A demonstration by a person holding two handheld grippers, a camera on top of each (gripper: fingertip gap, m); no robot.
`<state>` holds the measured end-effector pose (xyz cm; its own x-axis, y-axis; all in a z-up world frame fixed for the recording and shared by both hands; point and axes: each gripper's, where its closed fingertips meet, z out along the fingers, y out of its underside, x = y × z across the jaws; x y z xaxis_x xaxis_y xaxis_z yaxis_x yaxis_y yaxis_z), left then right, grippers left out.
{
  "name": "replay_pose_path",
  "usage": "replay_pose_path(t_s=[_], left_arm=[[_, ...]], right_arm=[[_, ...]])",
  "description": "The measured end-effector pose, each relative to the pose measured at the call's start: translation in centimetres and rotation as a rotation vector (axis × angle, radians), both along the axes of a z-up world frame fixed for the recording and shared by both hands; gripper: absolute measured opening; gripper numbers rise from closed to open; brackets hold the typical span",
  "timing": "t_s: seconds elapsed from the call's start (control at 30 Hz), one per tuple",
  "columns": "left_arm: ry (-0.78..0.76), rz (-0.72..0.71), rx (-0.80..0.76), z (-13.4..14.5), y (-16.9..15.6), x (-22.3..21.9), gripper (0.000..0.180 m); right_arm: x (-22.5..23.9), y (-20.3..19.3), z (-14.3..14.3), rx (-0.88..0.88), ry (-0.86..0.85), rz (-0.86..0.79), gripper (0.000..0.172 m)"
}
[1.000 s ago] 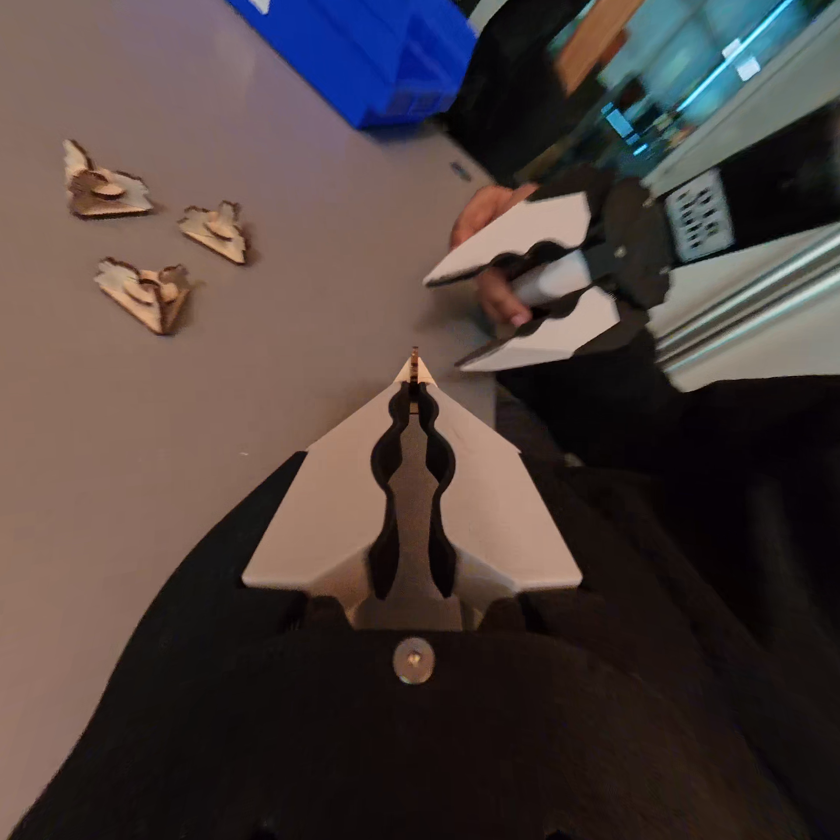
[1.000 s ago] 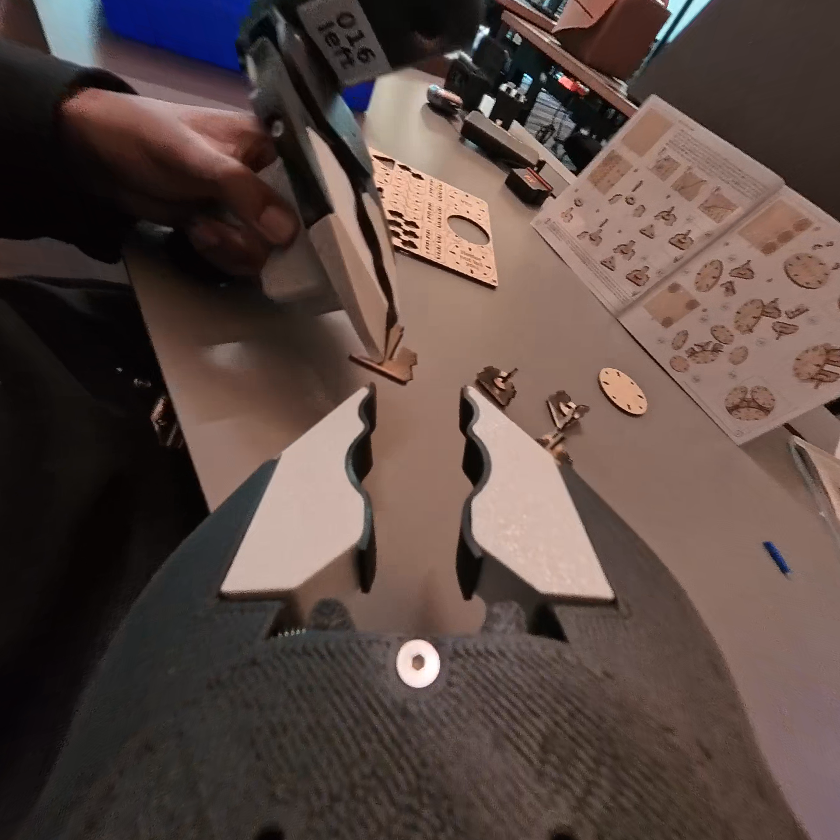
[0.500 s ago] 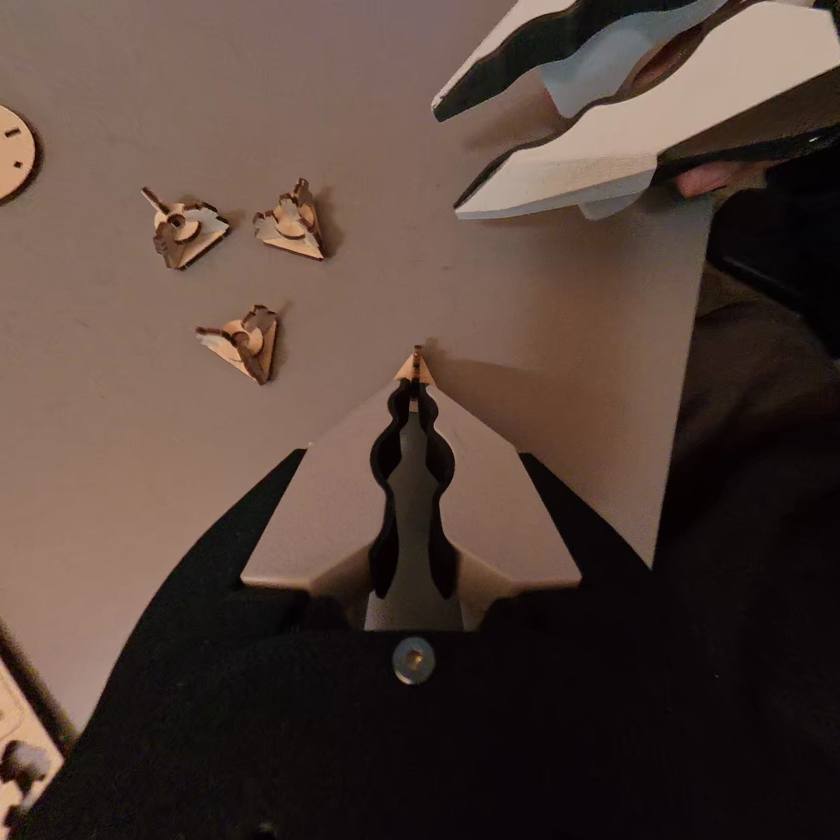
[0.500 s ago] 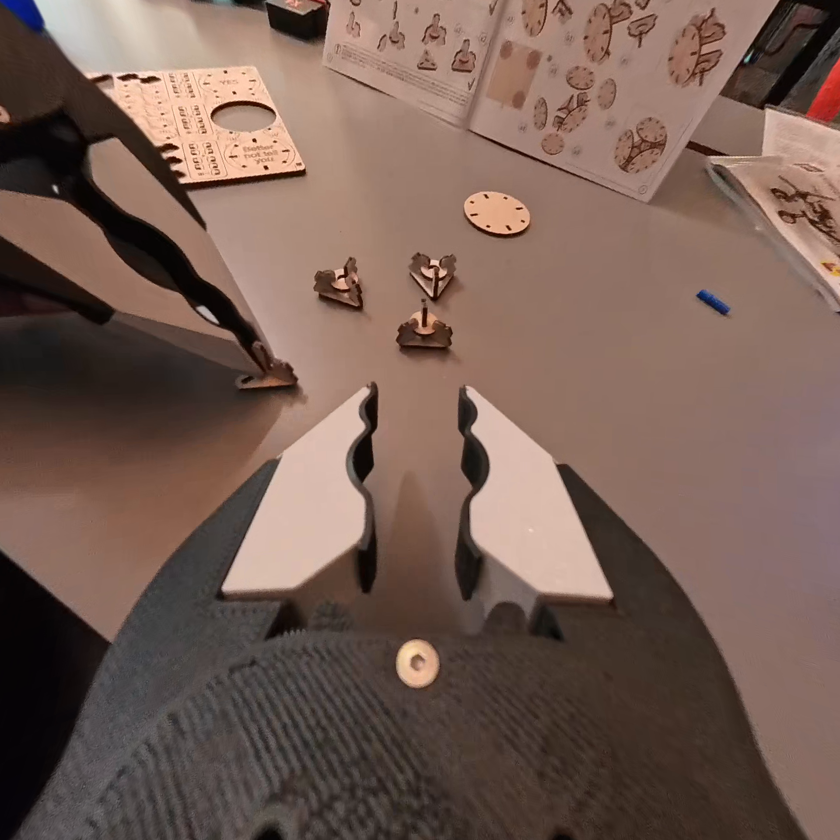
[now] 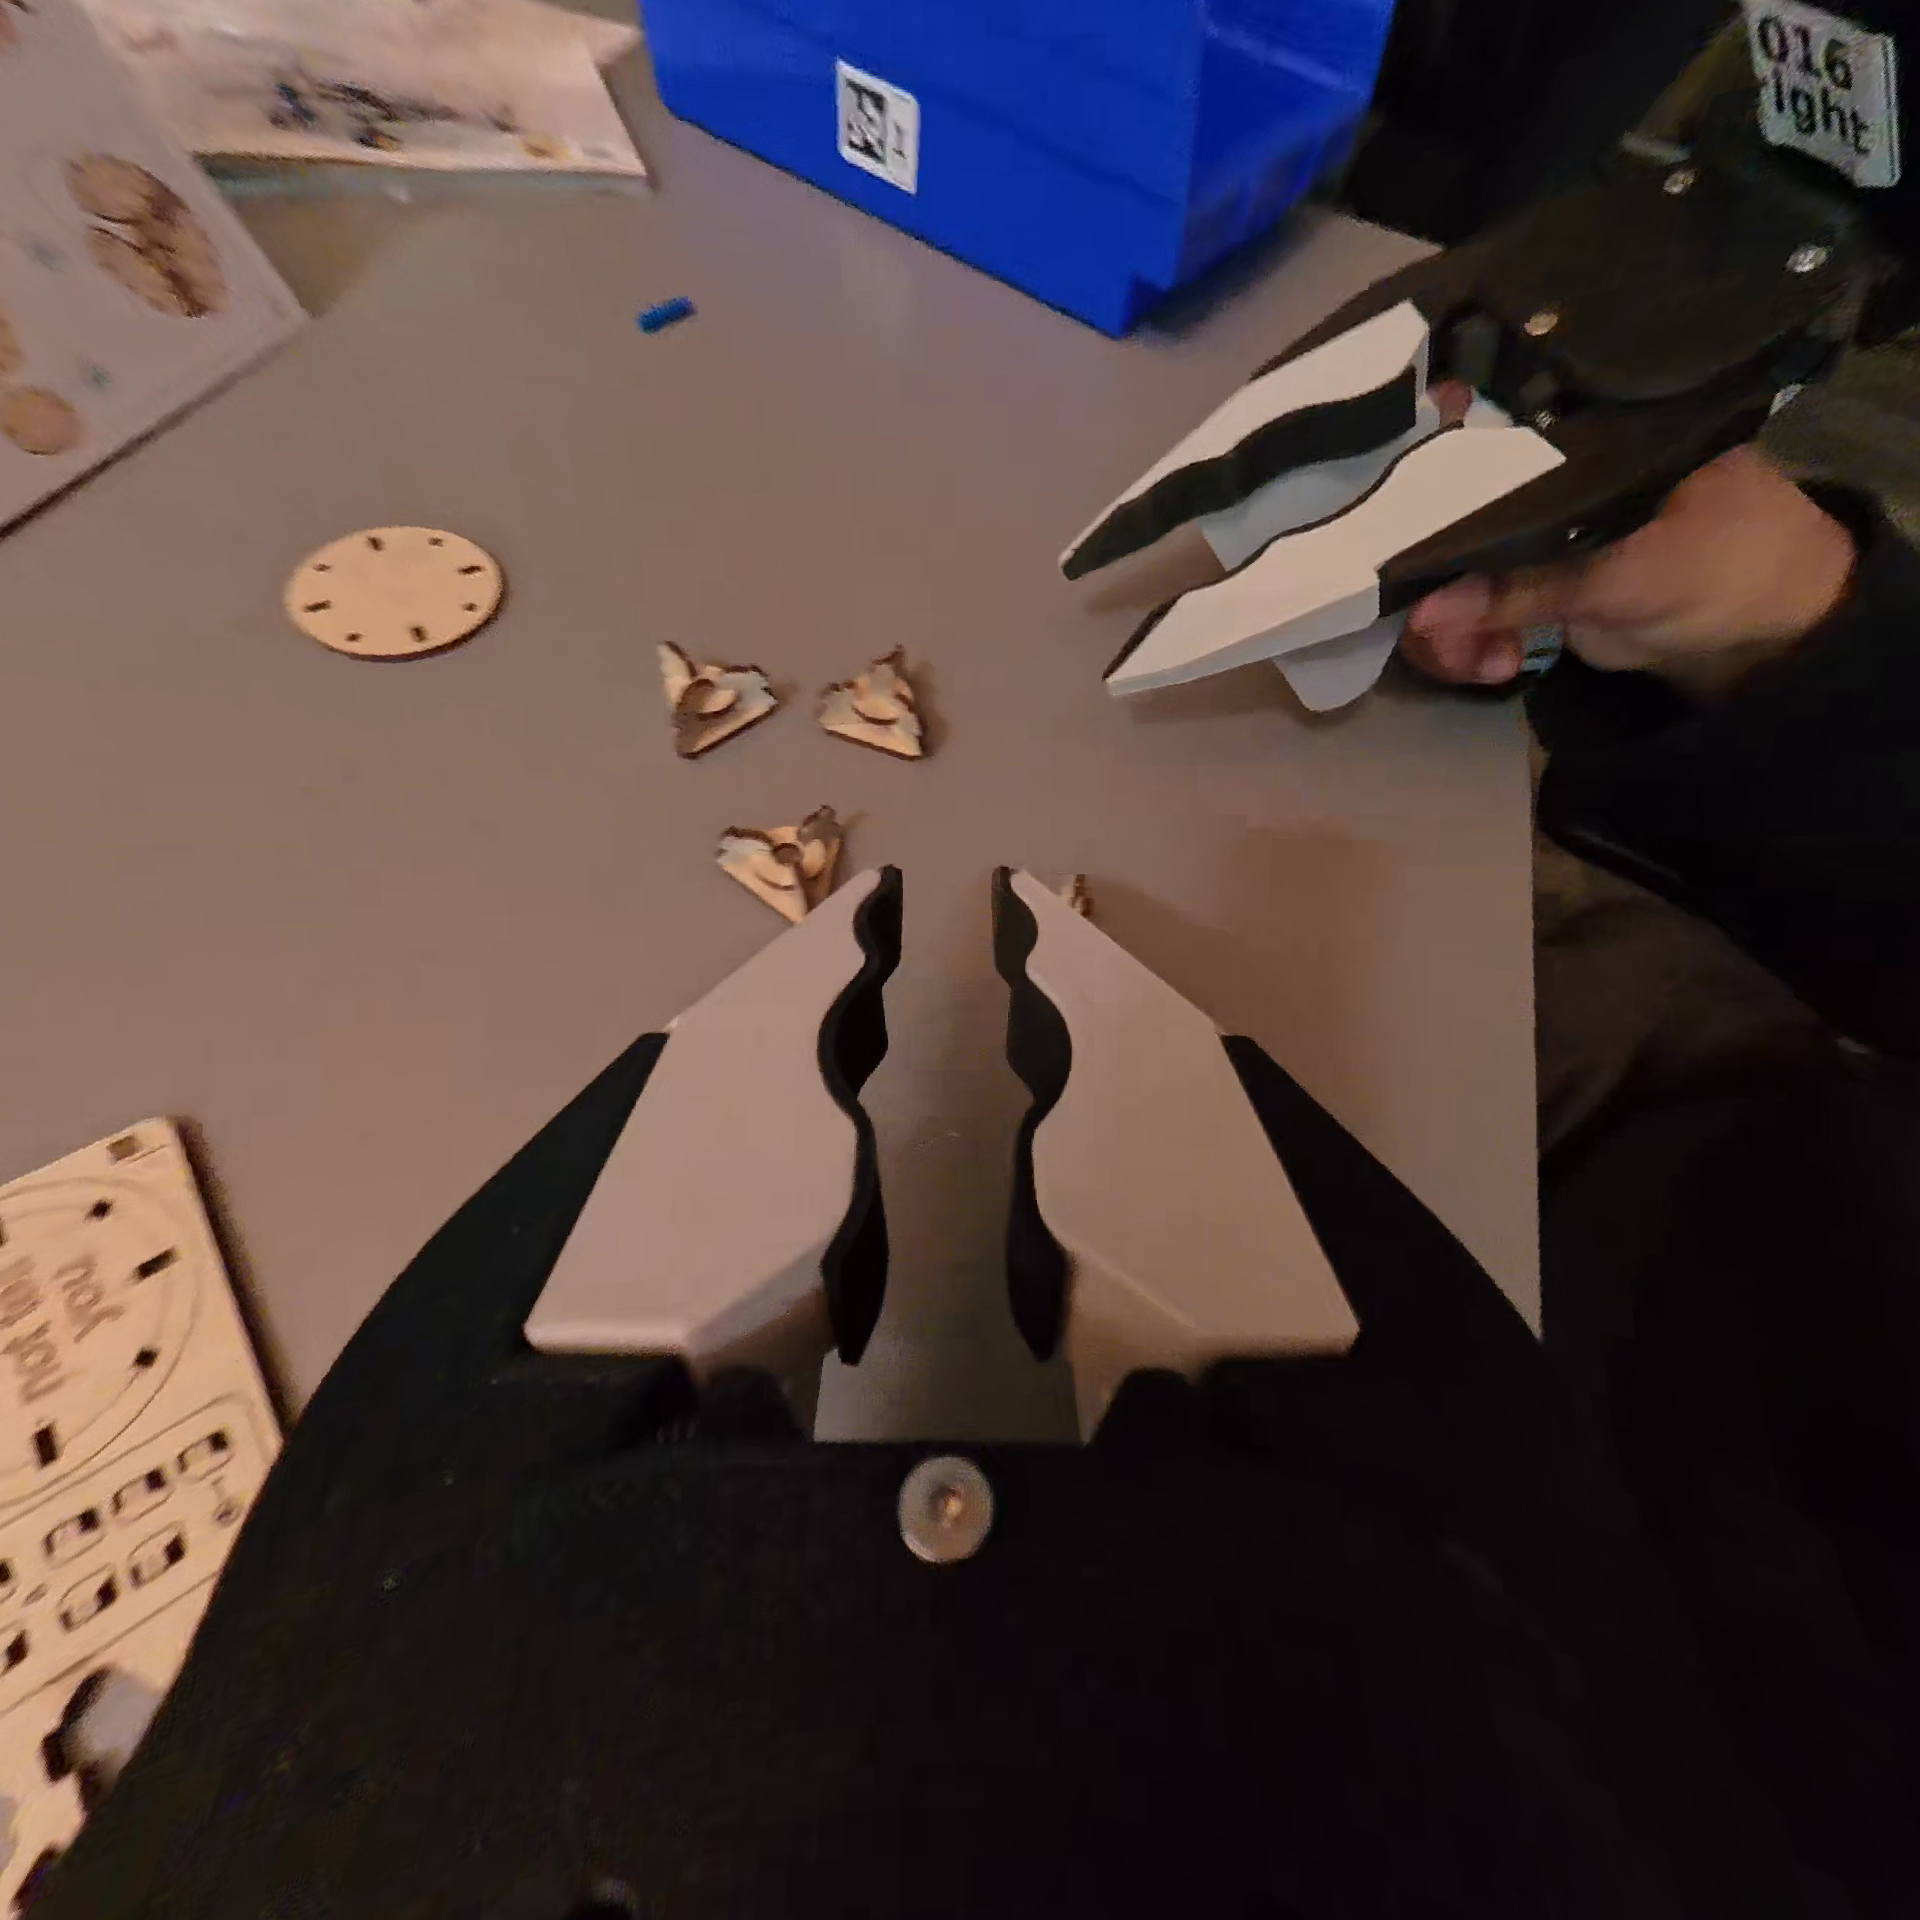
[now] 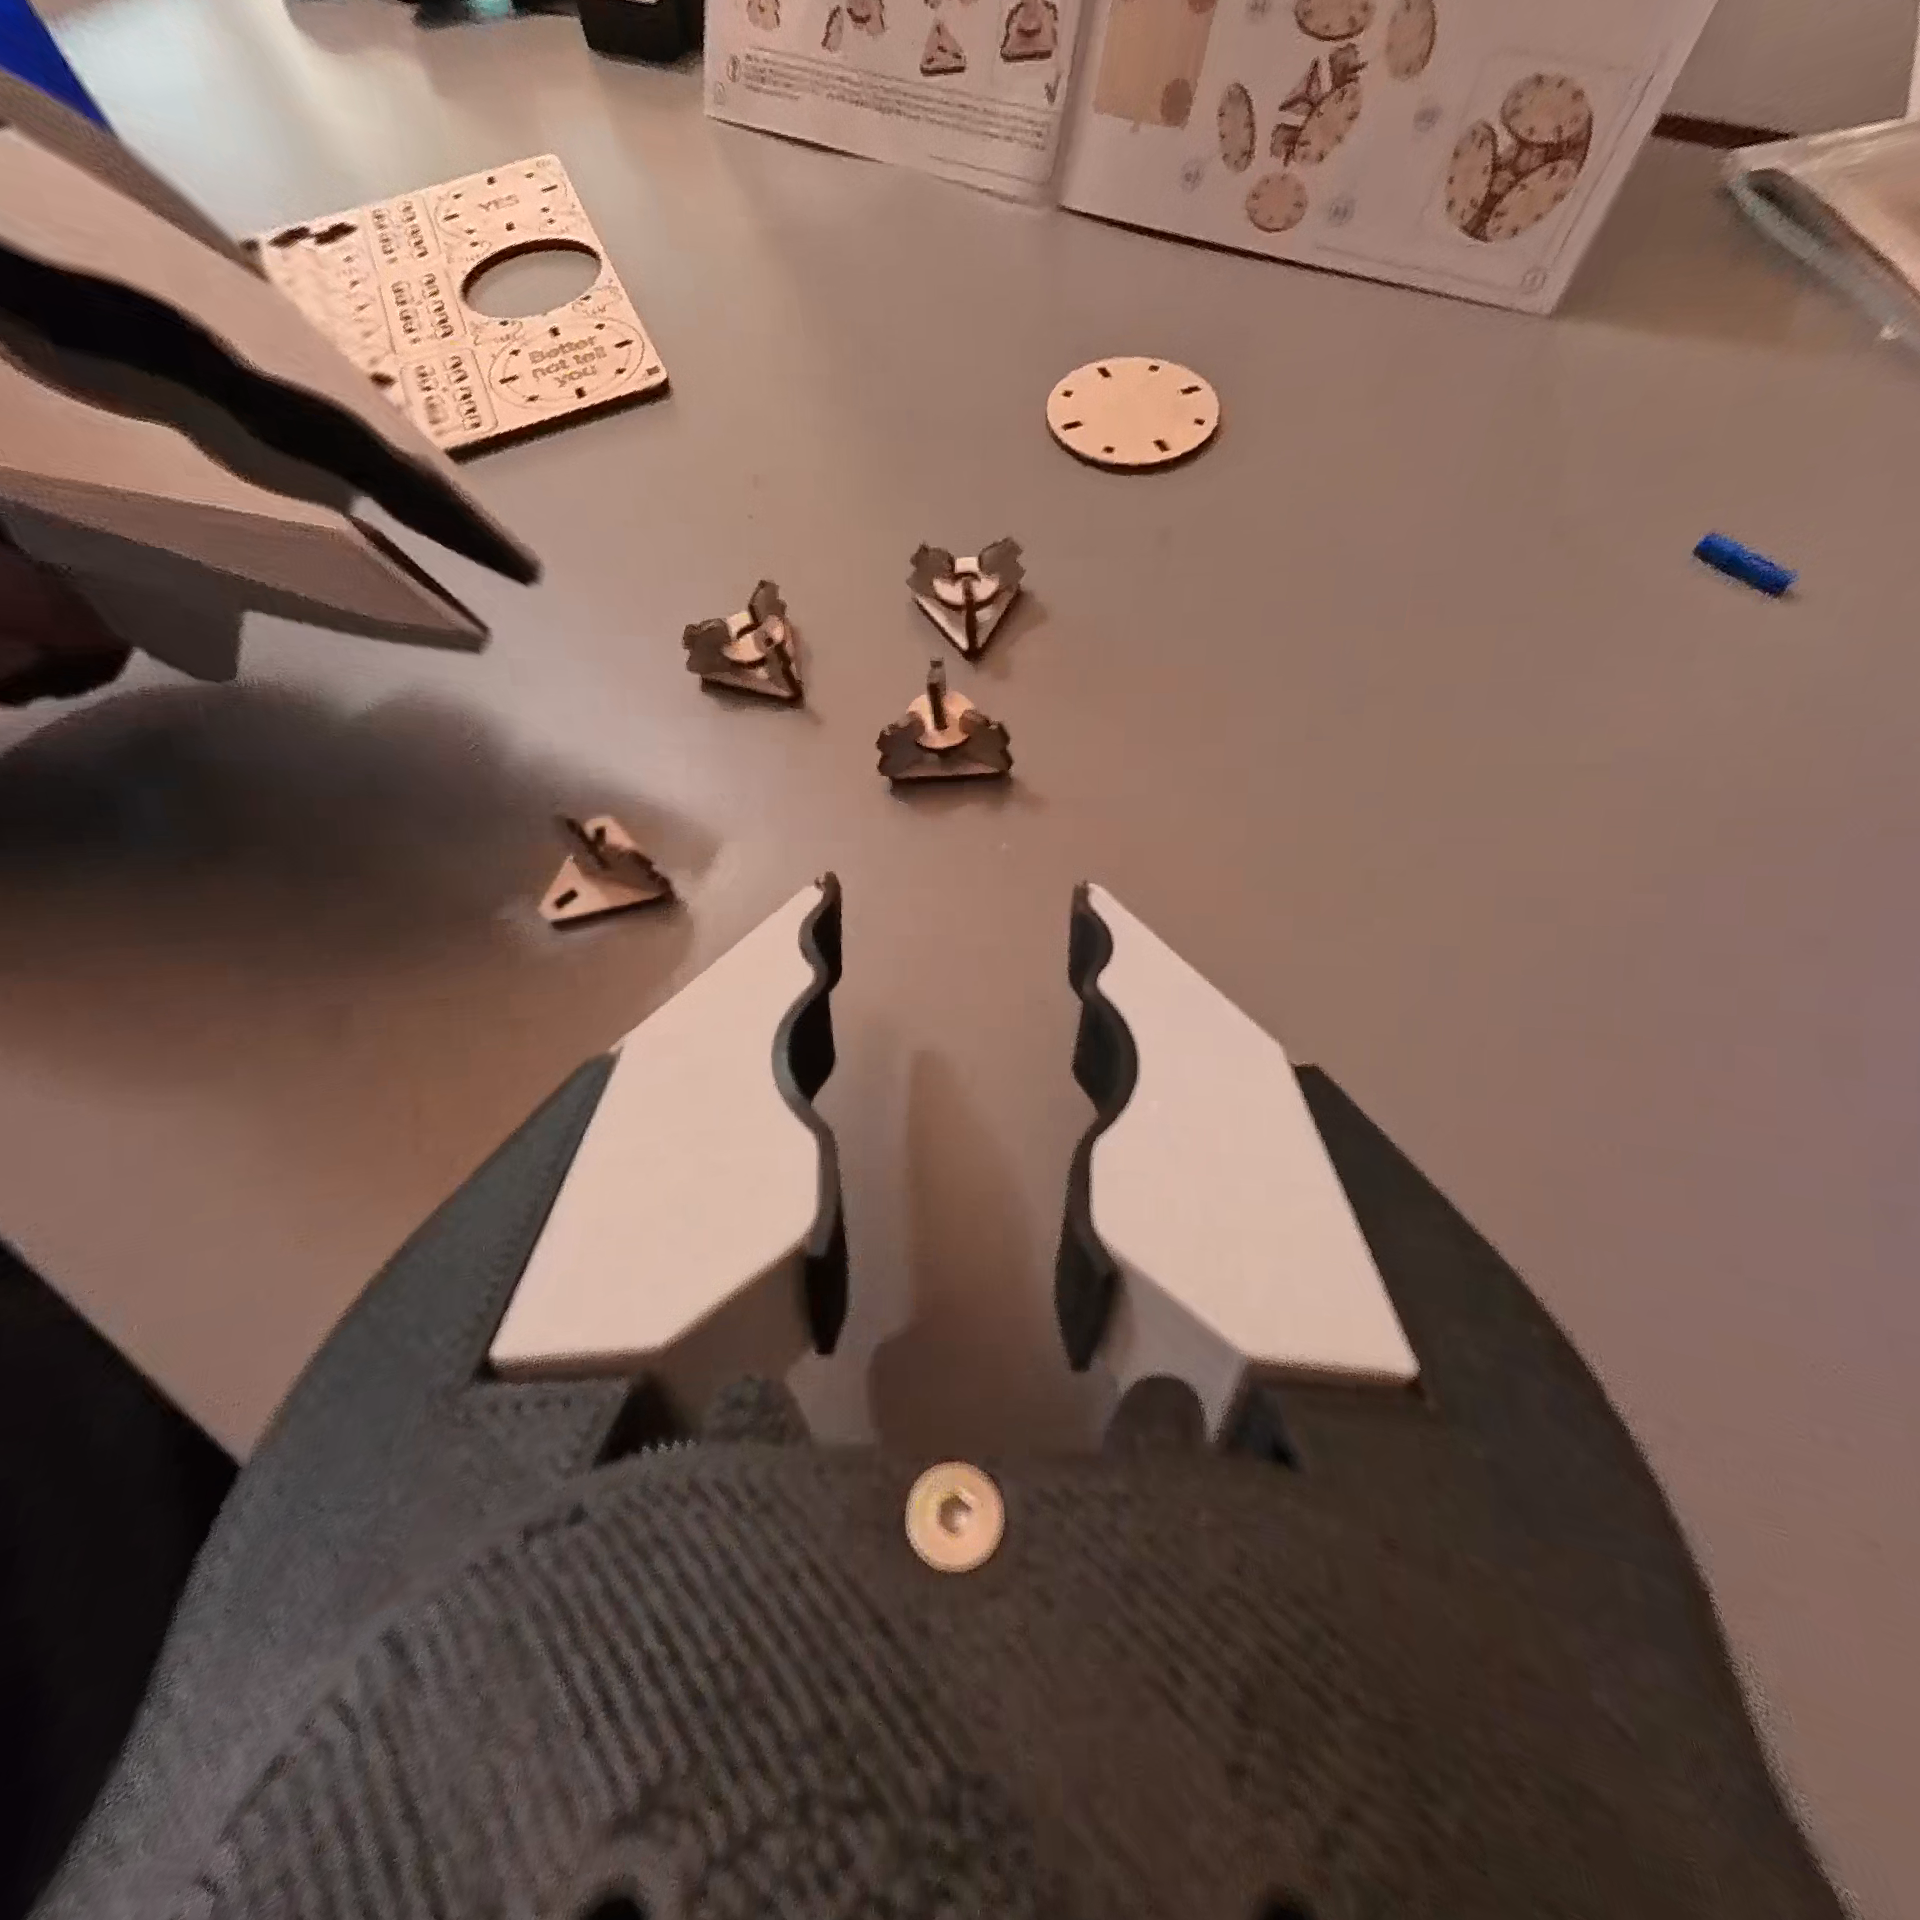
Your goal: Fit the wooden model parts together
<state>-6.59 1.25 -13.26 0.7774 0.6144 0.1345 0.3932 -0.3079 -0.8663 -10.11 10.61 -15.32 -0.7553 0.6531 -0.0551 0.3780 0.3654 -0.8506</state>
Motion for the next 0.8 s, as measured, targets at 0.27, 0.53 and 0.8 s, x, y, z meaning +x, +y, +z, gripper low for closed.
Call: replay_pose_path(t_s=[0.27,0.53,0.8], left_arm=[[-0.050,0.056,0.100,-0.4,-1.7,-0.6,0.016],[-0.111,0.016,0.223,0.4,-1.2,-0.3,0.022],[-0.110,0.000,0.212,0.3,-1.0,-0.2,0.022]], right_arm=[[-0.9,-0.5,0.7,-0.008,0.059,-0.002,0.030],[-1.5,-0.8,1.7,-0.047,0.115,0.008,0.024],[-2.5,-0.8,1.9,-0.082,0.091,-0.004,0.025]])
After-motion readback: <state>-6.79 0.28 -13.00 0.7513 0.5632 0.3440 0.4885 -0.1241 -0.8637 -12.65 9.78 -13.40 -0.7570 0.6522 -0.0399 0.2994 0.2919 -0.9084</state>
